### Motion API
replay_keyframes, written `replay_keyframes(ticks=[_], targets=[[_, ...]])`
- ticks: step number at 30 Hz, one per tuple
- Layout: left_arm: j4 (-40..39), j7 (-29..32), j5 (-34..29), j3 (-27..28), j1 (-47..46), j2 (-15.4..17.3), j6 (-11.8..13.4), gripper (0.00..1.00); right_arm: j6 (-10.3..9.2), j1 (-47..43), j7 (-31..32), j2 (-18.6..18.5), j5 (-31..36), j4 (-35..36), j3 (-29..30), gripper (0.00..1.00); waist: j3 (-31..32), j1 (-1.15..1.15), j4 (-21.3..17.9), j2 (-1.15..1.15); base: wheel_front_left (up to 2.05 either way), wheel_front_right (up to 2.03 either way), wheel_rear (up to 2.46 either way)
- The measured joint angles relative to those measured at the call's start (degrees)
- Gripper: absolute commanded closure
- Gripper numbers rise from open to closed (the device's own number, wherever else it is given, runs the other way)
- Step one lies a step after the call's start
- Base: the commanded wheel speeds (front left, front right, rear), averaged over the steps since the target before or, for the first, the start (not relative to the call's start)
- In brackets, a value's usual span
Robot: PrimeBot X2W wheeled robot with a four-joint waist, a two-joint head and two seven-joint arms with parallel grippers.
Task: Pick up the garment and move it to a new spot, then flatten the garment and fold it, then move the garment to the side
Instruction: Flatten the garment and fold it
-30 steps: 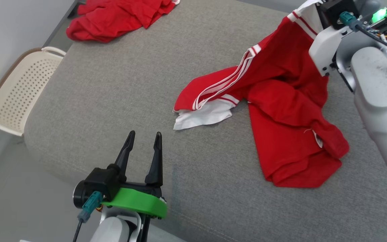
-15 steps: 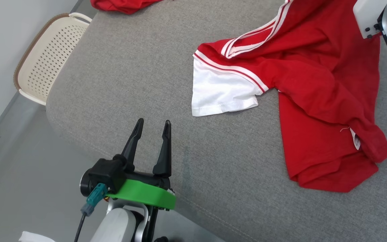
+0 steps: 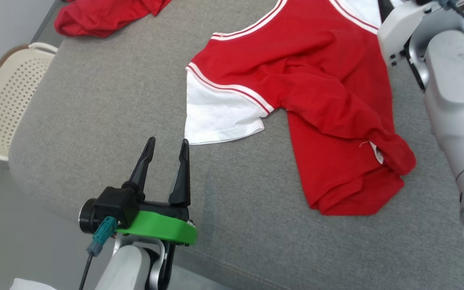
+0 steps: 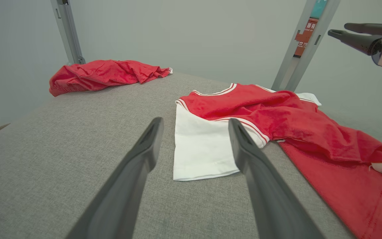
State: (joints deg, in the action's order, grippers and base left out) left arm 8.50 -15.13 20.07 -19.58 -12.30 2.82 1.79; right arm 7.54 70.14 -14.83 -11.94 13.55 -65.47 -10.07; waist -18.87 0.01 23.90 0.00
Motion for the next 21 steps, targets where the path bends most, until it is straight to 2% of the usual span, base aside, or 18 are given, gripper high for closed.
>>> replay_keyframes(ticks=[5,13,21], targets=[[0.96,0.0,-1.88,2.29,1.42,-0.02,-0.75,0.0,0.0,-7.42,-0.22,1.33,-6.92,7.3,-3.21,0.0,2.42,0.0,-3.9,0.0,0.0,0.0,0.0],[2.02,0.0,-3.45,4.7,3.37,-0.03,-1.68,0.0,0.0,-26.66,-0.22,0.74,-17.19,22.59,-7.82,0.0,7.22,0.0,-9.89,0.0,0.0,0.0,0.0],[2.6,0.0,-4.08,5.89,5.07,-0.02,-2.31,0.0,0.0,-43.5,-0.22,2.41,-19.96,29.56,-7.12,0.0,11.57,0.0,-13.6,0.0,0.0,0.0,0.0]])
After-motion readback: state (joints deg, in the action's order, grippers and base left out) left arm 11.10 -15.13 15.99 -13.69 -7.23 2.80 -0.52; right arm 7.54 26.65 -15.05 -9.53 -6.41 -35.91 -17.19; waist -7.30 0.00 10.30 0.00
